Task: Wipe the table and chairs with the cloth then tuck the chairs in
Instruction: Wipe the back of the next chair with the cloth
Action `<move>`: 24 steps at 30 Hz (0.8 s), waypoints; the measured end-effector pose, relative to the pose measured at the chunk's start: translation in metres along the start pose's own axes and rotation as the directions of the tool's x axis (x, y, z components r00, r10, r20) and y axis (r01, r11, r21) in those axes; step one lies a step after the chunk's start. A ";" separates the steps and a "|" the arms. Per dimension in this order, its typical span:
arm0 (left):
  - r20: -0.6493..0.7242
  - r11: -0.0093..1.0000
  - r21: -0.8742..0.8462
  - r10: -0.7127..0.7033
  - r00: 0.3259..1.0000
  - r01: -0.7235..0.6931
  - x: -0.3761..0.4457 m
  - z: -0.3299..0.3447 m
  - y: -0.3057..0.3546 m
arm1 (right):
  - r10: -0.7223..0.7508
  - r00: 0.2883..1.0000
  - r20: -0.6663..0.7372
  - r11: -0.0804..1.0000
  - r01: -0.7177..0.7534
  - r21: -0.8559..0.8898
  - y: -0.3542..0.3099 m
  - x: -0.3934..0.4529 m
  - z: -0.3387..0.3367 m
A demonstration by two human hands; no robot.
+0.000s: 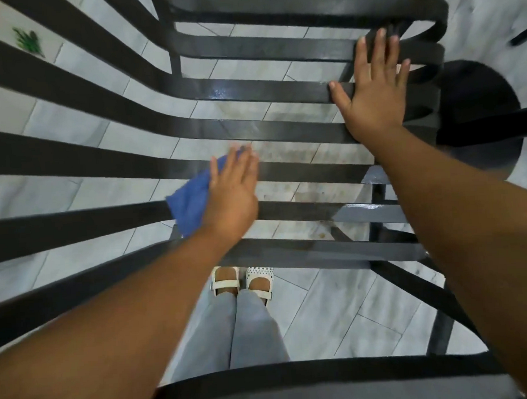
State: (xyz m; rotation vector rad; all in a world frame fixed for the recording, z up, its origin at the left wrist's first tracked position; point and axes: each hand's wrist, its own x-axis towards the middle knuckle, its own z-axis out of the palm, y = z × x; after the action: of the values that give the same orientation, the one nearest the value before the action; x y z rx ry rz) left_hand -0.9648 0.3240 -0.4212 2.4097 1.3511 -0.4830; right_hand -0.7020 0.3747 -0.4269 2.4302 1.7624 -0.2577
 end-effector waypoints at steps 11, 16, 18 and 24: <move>-0.117 0.975 -0.220 0.016 0.993 -0.042 0.007 0.001 0.078 | -0.020 0.999 0.049 0.999 0.018 0.047 -0.001 -0.009 0.005; -0.235 0.800 -0.543 0.146 0.961 -0.254 0.024 -0.001 0.123 | -0.209 0.975 0.076 0.941 0.180 0.286 -0.002 -0.045 -0.010; -0.252 0.549 -0.803 0.042 0.967 -0.233 0.022 -0.009 0.118 | -0.206 0.978 -0.025 0.894 0.199 0.402 -0.010 -0.073 -0.016; -0.358 0.839 -0.537 -0.136 0.924 -0.085 0.008 0.002 0.034 | -0.360 0.932 -0.049 0.900 0.360 0.247 -0.038 -0.138 0.002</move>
State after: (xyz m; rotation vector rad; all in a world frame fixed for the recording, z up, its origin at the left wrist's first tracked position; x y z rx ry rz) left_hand -0.9316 0.3125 -0.4221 2.0528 1.4269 0.3650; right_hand -0.7803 0.2581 -0.3998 2.2319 2.3031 -0.5487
